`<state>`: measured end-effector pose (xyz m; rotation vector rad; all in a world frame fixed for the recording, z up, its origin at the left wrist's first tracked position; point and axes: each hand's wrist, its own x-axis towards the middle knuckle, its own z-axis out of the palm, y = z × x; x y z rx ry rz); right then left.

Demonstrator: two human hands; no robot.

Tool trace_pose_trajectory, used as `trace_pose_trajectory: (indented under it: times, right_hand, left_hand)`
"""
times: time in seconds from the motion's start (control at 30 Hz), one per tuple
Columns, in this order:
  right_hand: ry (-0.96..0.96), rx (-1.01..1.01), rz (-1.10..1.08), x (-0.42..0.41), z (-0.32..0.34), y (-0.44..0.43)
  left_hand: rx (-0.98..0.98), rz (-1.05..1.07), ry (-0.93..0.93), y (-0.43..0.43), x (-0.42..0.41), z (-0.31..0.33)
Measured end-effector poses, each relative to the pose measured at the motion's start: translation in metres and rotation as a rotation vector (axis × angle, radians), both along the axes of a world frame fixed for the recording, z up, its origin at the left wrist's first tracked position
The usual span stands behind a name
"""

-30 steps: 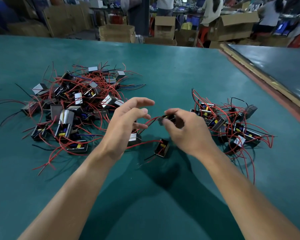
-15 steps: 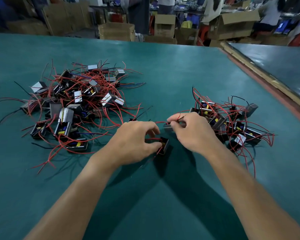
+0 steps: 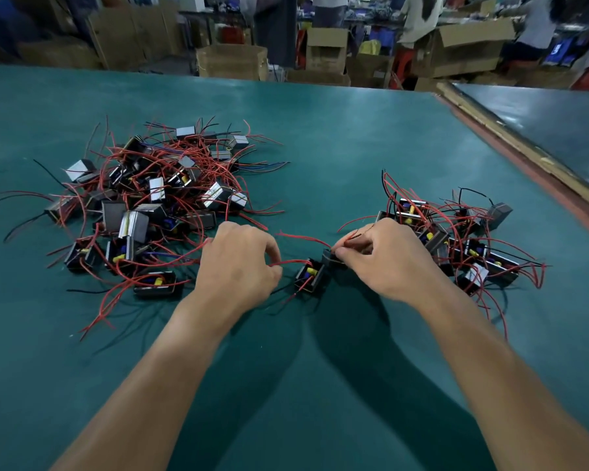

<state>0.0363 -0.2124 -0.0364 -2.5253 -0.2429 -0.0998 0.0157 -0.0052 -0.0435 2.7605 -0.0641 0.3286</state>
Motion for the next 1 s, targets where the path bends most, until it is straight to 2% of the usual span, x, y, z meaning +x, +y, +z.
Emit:
trace_pose_trajectory:
  times: [0.2, 0.37, 0.43, 0.57, 0.7, 0.83, 1.0]
  right_hand:
    - [-0.017, 0.026, 0.018, 0.002, 0.001, -0.003]
    - [-0.076, 0.155, 0.075, 0.004, -0.002, -0.001]
    - [-0.052, 0.176, 0.152, 0.003, -0.002, -0.001]
    - [-0.023, 0.108, 0.287, 0.000, -0.001, 0.001]
    - [-0.004, 0.120, 0.324, -0.002, -0.001, 0.001]
    - [0.031, 0.077, 0.330, -0.006, 0.000, 0.003]
    - [0.019, -0.017, 0.354, -0.010, 0.001, 0.008]
  left_hand:
    - [-0.202, -0.057, -0.118, -0.005, -0.001, 0.006]
    - [-0.386, -0.051, -0.072, -0.007, -0.001, 0.008]
    - [-0.410, -0.066, -0.013, -0.008, 0.000, 0.008]
    - [-0.556, -0.142, 0.273, -0.008, -0.001, 0.009]
    - [-0.486, -0.193, 0.378, -0.006, 0.000, 0.009]
    - [-0.534, -0.257, 0.473, -0.008, -0.001, 0.007]
    - [-0.304, -0.211, 0.334, -0.008, -0.002, 0.002]
